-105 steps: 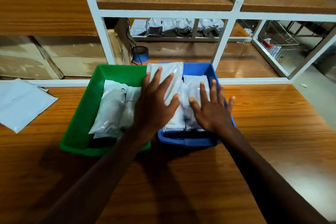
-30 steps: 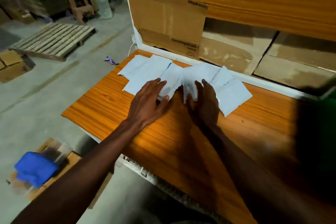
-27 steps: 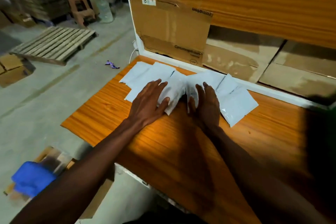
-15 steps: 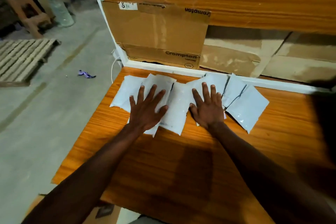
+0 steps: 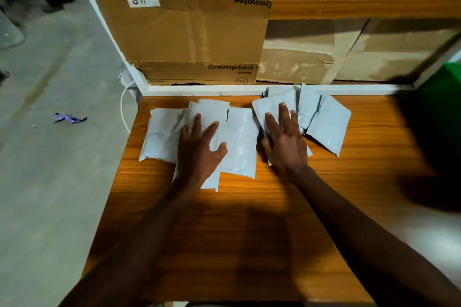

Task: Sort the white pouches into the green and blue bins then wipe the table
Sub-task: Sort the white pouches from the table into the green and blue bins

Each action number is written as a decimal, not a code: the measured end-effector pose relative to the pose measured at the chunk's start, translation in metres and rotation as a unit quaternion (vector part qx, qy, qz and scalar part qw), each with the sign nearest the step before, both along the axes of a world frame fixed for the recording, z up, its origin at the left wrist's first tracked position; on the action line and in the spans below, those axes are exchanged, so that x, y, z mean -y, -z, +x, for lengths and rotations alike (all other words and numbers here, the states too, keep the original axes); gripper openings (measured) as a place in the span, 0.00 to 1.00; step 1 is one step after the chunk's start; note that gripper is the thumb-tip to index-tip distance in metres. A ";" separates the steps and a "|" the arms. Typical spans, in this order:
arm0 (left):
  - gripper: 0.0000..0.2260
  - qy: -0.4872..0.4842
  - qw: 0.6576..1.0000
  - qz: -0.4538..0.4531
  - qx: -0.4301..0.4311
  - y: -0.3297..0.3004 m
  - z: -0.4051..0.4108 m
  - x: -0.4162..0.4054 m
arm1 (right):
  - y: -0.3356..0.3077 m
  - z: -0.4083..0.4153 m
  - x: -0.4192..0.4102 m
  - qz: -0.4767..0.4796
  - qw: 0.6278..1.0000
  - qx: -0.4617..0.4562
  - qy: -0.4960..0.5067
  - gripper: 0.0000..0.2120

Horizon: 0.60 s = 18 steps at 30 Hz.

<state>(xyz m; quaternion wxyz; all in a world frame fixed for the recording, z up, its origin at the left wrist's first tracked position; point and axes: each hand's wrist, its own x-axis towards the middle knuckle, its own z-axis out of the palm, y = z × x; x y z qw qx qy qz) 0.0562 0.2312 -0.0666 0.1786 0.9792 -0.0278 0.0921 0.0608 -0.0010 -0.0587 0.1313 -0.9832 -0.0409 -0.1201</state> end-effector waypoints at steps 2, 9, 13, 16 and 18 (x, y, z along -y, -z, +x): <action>0.27 0.003 1.000 0.001 0.012 -0.004 -0.001 0.001 | -0.003 -0.009 0.002 0.018 1.000 0.009 0.008 0.28; 0.27 0.047 0.995 -0.002 0.082 -0.037 -0.019 0.033 | -0.019 -0.051 0.031 0.071 0.993 0.073 0.051 0.29; 0.27 0.105 0.989 -0.026 0.103 -0.058 -0.037 0.081 | -0.030 -0.084 0.065 0.093 0.983 0.141 0.079 0.26; 0.26 0.146 0.980 -0.053 0.126 -0.069 -0.057 0.130 | -0.039 -0.116 0.100 0.105 0.972 0.176 0.112 0.25; 0.26 0.171 0.975 -0.063 0.127 -0.074 -0.073 0.173 | -0.042 -0.142 0.130 0.116 0.966 0.186 0.134 0.25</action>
